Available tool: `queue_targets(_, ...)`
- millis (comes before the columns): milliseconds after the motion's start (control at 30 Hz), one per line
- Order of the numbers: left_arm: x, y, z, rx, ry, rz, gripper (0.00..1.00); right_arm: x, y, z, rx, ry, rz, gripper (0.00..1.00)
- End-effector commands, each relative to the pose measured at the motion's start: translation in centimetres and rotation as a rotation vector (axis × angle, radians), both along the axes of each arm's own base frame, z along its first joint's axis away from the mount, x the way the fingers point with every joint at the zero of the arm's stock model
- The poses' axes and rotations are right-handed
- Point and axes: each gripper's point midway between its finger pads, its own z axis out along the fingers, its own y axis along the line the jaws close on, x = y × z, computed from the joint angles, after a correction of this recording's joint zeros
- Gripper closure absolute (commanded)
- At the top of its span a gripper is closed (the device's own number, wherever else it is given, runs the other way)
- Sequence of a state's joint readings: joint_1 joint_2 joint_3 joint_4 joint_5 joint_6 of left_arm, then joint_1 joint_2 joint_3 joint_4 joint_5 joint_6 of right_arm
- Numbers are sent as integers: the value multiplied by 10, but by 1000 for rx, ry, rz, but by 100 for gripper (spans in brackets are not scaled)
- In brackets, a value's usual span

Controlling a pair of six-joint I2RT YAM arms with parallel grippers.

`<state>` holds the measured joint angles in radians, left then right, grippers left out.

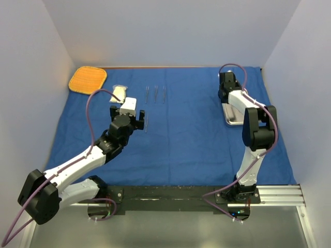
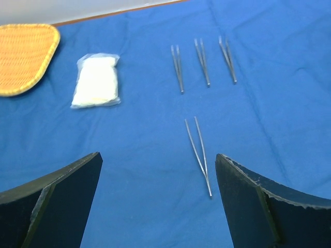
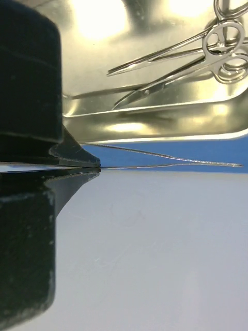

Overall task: Open and lay out the surgical kit
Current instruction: Pick up the medical item from the container, then place the medical item in the surgical kit.

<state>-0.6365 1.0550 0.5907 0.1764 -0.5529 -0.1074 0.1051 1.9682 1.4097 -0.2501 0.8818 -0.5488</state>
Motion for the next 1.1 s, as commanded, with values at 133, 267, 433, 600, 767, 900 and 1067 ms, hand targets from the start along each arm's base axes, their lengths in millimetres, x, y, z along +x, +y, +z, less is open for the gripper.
queue_targets(133, 12, -41, 37, 29, -121, -268, 2, -21, 94, 32, 531, -80, 242, 100)
queue_targets(267, 12, -63, 53, 116, -157, -473, 0, -47, 167, 26, 733, 29, 519, 100)
queue_targets(433, 0, -89, 53, 242, -163, -736, 0, -92, 240, 33, 974, 147, 853, 100)
queue_targets(600, -8, -109, 54, 402, -210, -968, 0, -134, 276, 34, 1020, 291, 1081, 100)
queue_targets(767, -22, -129, 42, 464, -203, -1188, 2, -160, 293, 40, 1003, 395, 1216, 100)
queue_targets(900, -24, -141, 44, 444, -210, -1267, 5, -175, 309, 47, 924, 423, 1312, 100)
queue_targets(1067, -36, -155, 40, 381, -199, -1375, 14, -178, 319, 61, 875, 403, 1370, 100)
